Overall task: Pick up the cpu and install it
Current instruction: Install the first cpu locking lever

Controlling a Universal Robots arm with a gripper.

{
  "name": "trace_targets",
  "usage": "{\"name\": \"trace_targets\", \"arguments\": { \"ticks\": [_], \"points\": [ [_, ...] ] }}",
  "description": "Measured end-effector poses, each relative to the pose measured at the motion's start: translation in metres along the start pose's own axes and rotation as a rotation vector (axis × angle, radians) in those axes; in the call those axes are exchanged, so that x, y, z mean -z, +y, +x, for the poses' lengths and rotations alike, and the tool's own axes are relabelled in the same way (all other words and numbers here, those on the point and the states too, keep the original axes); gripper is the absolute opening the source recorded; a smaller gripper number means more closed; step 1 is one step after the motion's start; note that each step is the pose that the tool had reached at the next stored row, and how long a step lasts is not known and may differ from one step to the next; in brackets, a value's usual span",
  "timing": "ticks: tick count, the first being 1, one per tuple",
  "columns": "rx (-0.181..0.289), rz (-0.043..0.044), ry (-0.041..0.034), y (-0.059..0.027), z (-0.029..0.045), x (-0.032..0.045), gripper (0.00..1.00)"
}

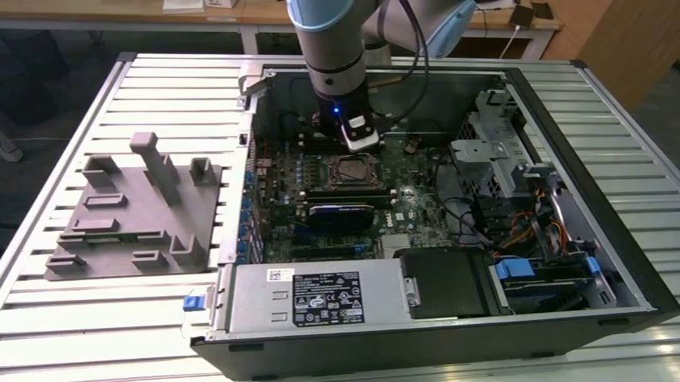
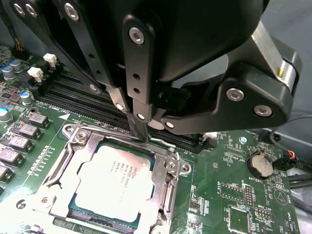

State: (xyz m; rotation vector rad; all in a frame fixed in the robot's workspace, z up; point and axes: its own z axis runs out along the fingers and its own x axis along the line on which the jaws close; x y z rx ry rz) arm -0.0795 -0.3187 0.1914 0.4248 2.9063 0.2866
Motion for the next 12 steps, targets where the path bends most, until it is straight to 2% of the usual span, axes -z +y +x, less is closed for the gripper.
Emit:
{"name": "trace_targets", "arguments": {
  "ticks": [8, 9, 12],
  "points": [
    [0.000, -0.0010, -0.0021, 0.0012, -0.0008, 0.0052, 0.11],
    [0.001, -0.0022, -0.0068, 0.0011, -0.0007, 0.0053, 0.11],
    [0.005, -0.0093, -0.0285, 0.0011, -0.0005, 0.0054, 0.11]
  ]
}}
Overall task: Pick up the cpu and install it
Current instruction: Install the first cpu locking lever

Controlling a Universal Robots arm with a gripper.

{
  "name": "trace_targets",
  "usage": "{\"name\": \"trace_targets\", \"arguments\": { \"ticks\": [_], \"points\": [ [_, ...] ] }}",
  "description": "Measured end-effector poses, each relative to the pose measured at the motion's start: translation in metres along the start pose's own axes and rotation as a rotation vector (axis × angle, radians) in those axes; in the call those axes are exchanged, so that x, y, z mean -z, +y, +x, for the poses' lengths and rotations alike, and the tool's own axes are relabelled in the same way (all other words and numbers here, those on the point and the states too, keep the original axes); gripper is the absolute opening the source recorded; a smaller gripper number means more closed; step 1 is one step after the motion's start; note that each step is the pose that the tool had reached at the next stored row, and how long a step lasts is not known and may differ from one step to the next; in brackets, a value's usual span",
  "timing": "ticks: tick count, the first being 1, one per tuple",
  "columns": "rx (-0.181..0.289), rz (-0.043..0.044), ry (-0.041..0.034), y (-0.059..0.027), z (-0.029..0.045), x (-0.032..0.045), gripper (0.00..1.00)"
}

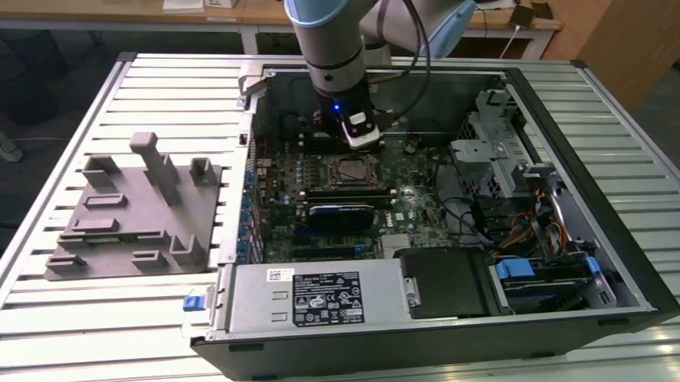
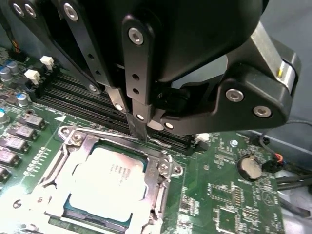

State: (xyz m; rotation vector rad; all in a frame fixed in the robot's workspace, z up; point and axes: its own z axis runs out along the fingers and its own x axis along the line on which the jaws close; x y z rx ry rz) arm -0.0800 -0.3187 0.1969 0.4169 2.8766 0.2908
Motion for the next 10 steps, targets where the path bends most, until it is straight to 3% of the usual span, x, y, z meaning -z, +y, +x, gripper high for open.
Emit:
{"name": "trace_targets", "arguments": {
  "ticks": [3, 7, 10],
  "points": [
    [0.003, -0.0084, -0.0176, -0.0002, 0.0008, 0.0002, 0.11],
    [-0.001, -0.0333, -0.0258, -0.0012, 0.0043, 0.0006, 0.11],
    [0.000, -0.0409, -0.0354, -0.0022, 0.0072, 0.0006, 0.11]
  ]
}}
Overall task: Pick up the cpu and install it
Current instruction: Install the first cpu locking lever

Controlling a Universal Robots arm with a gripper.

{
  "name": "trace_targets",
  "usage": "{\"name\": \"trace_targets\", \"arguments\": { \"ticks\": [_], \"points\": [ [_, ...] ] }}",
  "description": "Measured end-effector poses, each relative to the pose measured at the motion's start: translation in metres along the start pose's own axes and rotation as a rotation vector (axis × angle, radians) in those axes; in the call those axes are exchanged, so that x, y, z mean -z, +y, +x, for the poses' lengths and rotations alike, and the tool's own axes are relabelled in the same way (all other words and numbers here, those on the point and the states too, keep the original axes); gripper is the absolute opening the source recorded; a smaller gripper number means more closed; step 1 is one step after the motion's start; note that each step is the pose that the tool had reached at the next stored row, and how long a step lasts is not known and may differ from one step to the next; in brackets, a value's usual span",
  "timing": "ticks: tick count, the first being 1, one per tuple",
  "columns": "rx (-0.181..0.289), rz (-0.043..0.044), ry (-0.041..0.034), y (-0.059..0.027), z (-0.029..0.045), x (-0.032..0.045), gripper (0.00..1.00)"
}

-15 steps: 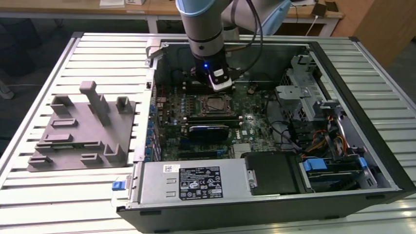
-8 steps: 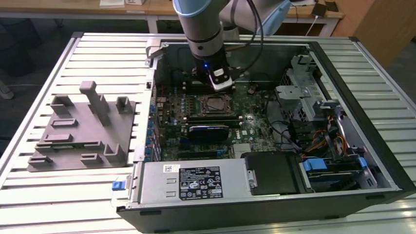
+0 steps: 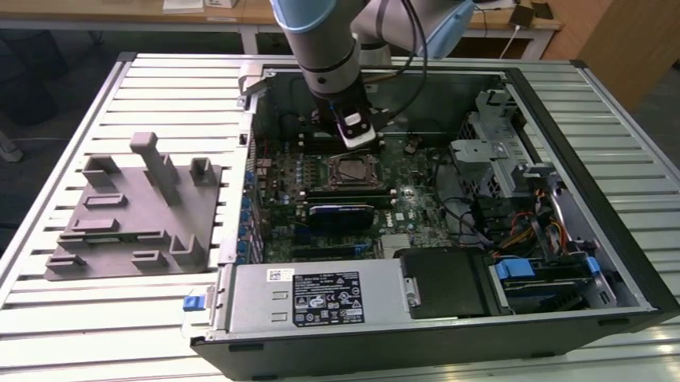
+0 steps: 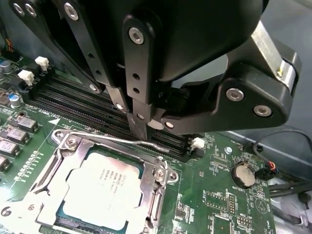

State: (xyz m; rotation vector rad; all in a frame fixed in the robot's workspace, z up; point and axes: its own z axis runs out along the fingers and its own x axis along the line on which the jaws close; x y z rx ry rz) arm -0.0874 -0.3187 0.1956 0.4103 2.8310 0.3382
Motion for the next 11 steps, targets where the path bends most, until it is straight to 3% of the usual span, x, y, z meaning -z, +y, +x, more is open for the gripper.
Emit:
{"name": "trace_targets", "arguments": {
  "ticks": [3, 11],
  "points": [
    [0.002, -0.0024, -0.0081, -0.0003, 0.0008, -0.0001, 0.11],
    [0.001, -0.0053, -0.0080, 0.0001, 0.0005, 0.0018, 0.11]
  ]
}}
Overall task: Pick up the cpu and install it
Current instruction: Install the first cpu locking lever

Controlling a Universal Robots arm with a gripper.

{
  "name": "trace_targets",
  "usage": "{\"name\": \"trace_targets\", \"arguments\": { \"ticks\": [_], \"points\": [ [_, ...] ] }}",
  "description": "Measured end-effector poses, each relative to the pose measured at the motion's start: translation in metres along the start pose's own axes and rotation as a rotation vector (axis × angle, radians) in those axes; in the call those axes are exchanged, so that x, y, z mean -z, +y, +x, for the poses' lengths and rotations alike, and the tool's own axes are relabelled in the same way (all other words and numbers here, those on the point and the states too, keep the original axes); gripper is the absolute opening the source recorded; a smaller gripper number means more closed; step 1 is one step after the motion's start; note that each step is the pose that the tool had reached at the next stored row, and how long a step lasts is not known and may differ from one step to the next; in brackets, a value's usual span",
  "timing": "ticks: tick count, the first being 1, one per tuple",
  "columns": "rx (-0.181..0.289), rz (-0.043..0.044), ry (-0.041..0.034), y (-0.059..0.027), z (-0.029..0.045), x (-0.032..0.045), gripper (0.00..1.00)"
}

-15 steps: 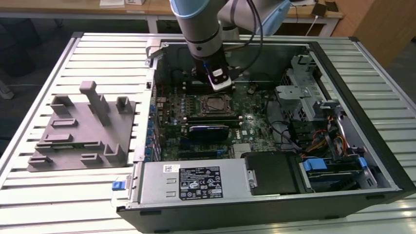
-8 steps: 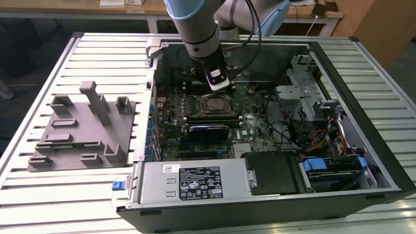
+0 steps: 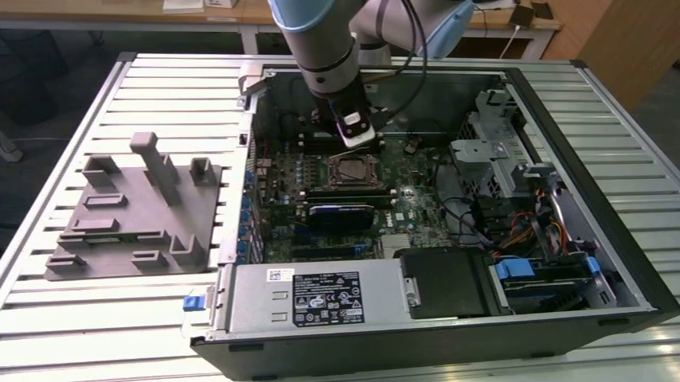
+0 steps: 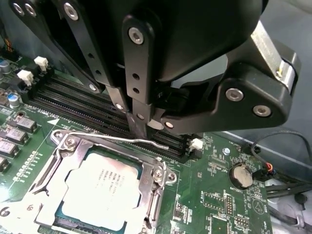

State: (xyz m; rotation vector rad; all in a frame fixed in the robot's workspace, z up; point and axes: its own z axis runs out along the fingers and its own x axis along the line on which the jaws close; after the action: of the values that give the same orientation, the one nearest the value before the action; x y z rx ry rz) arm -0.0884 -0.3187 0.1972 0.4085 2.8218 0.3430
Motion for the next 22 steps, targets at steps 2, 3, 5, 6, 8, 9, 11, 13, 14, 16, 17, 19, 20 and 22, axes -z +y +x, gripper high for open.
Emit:
{"name": "trace_targets", "arguments": {
  "ticks": [2, 3, 5, 6, 8, 9, 11, 13, 14, 16, 17, 19, 20, 22],
  "points": [
    [-0.001, -0.0028, 0.0006, 0.0008, -0.0007, 0.0026, 0.11],
    [-0.001, -0.0043, 0.0010, 0.0012, -0.0011, 0.0040, 0.11],
    [-0.002, -0.0073, 0.0019, 0.0021, -0.0018, 0.0070, 0.11],
    [-0.003, -0.0089, 0.0023, 0.0025, -0.0022, 0.0085, 0.11],
    [-0.004, -0.0129, 0.0034, 0.0034, -0.0029, 0.0116, 0.11],
    [-0.005, -0.0151, 0.0040, 0.0037, -0.0032, 0.0129, 0.11],
    [-0.006, -0.0208, 0.0054, 0.0044, -0.0038, 0.0151, 0.11],
    [-0.008, -0.0269, 0.0070, 0.0048, -0.0041, 0.0164, 0.11],
    [-0.009, -0.0300, 0.0078, 0.0048, -0.0042, 0.0168, 0.11],
    [-0.011, -0.0341, 0.0089, 0.0050, -0.0042, 0.0174, 0.11],
    [-0.011, -0.0354, 0.0092, 0.0051, -0.0043, 0.0179, 0.11],
    [-0.012, -0.0384, 0.0100, 0.0054, -0.0045, 0.0187, 0.11],
    [-0.012, -0.0394, 0.0101, 0.0052, -0.0047, 0.0190, 0.11],
    [-0.012, -0.0394, 0.0103, 0.0040, -0.0052, 0.0195, 0.11]
  ]
}}
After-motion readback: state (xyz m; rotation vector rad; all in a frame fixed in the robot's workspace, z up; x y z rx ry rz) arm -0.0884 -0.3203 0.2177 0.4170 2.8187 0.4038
